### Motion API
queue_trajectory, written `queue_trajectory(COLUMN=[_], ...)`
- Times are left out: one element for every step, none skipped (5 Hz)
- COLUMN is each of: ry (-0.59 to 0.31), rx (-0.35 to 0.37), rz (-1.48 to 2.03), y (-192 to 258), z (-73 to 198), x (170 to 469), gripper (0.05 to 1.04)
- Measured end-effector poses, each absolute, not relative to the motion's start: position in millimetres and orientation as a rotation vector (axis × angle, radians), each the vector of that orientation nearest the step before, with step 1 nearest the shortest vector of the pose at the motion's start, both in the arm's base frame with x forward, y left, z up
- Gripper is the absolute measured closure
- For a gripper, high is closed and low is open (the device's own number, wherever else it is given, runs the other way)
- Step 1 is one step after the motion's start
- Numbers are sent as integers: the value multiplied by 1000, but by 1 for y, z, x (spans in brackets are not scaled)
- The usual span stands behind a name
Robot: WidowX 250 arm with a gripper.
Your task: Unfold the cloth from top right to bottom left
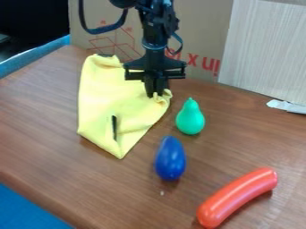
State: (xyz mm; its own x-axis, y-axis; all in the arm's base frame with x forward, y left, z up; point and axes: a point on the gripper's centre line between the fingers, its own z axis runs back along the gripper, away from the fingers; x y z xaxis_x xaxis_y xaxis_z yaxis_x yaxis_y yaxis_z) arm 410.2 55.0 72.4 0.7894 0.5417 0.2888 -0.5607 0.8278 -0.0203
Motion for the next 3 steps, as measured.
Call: queue_trajectory(ry=[-268,-262,-277], rx=[38,3,-37], rz=[610,614,602], y=[66,76,92], z=[77,89,101], x=[405,399,394], gripper=[1017,1019,1019])
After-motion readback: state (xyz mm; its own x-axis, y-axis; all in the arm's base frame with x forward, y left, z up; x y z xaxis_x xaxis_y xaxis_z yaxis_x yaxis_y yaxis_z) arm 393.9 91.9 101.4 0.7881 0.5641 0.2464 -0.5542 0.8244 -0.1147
